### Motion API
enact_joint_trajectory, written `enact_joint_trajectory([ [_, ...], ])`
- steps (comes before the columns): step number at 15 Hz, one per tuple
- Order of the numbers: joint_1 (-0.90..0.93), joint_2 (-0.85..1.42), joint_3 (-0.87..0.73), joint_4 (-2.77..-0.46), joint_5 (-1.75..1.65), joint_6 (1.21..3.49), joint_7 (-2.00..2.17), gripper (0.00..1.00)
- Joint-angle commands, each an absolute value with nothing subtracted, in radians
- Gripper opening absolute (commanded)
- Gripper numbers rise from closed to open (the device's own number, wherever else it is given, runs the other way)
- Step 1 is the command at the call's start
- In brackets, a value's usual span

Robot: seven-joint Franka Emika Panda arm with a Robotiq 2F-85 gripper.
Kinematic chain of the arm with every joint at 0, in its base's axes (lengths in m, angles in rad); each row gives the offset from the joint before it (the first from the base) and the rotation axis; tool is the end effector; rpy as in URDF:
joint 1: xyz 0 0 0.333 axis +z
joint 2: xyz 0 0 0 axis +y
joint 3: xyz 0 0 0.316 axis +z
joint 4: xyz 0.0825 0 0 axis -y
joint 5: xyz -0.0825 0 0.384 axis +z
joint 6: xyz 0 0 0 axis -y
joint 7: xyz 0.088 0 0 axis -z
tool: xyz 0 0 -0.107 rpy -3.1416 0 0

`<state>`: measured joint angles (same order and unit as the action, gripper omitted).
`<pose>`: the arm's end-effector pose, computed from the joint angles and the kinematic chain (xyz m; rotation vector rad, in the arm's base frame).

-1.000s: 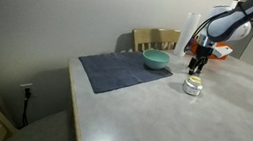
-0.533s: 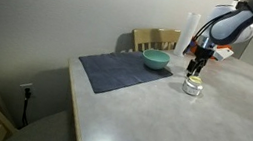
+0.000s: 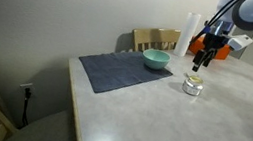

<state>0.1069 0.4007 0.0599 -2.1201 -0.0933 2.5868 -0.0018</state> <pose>0.5762 0.0985 0.2269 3.0942 0.3743 0.1084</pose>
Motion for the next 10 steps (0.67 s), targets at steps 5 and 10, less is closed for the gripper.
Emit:
enact_joint_trajectory([
  [5, 0.146, 0.195, 0.096, -2.304, -0.068, 2.577, 0.071, 1.0],
  [10, 0.143, 0.215, 0.131, -2.286, 0.016, 2.581, 0.012, 1.0],
])
